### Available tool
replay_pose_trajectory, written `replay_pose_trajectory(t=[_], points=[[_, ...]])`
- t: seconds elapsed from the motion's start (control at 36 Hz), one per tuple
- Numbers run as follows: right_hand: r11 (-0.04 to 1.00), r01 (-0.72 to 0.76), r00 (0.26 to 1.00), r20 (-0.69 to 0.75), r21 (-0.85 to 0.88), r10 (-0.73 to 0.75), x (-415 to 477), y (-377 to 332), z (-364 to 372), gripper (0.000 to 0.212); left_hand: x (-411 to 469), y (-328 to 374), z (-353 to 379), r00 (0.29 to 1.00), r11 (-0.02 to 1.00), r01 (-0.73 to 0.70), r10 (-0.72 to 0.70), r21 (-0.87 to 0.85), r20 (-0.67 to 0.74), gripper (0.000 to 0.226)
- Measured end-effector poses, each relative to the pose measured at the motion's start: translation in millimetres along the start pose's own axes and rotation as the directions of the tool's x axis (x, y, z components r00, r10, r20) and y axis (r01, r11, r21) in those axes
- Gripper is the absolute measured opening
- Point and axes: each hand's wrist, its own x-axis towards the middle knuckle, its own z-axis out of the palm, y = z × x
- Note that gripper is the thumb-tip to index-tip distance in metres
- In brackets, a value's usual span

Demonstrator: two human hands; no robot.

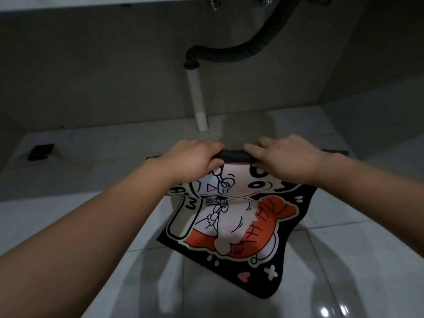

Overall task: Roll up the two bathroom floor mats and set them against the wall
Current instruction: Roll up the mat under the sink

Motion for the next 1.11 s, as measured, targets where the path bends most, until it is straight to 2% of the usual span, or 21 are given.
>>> replay_pose_trajectory(t=[0.11, 0.28, 0.33, 0.47, 0.53, 0.64, 0.81, 0.92, 1.0, 1.11], points=[[0.975, -0.139, 0.987, 0.100, 0.171, 0.123, 4, -1, -3, 0.026, 0, 5, 1, 1.000, 0.999, 0.008, -0.008, 0.032, -0.020, 0.022], [0.925, -0.223, 0.965, 0.204, 0.307, 0.165, 9, -2, -4, 0.026, 6, 9, 6, 0.998, 0.999, 0.047, -0.047, 0.024, 0.030, 0.015], [0.938, -0.198, 0.967, 0.210, 0.284, 0.140, 10, -3, -3, 0.038, 7, 8, 7, 0.998, 0.998, 0.052, -0.053, 0.026, 0.027, 0.016], [0.971, -0.041, 0.996, 0.084, 0.237, 0.022, 8, -1, -2, 0.044, 3, 1, 9, 0.999, 0.999, -0.037, 0.037, 0.009, -0.014, 0.031], [0.970, -0.015, 0.998, 0.055, 0.243, 0.002, 7, -1, -6, 0.041, 2, 1, 8, 0.999, 0.999, -0.046, 0.046, 0.011, -0.007, 0.037], [0.977, 0.014, 1.000, 0.012, 0.211, -0.017, 7, 2, -2, 0.033, 4, 1, 6, 0.998, 0.999, -0.048, 0.049, -0.022, 0.035, 0.031], [0.970, -0.040, 0.995, 0.104, 0.241, 0.015, 7, 2, -3, 0.024, 4, 2, 6, 0.998, 0.999, 0.014, -0.012, -0.035, 0.061, 0.017], [0.962, -0.080, 0.990, 0.136, 0.261, 0.045, 9, -1, -6, 0.026, 5, 6, 10, 0.995, 0.998, 0.060, -0.061, 0.008, 0.076, 0.018], [0.959, -0.113, 0.986, 0.148, 0.262, 0.076, 11, -4, -7, 0.028, 7, 8, 15, 0.990, 0.991, 0.110, -0.102, -0.074, 0.101, 0.022], [0.936, -0.178, 0.980, 0.140, 0.303, 0.141, 12, -6, -5, 0.029, 9, 3, 14, 0.998, 0.997, 0.063, -0.061, -0.045, 0.034, 0.024]])
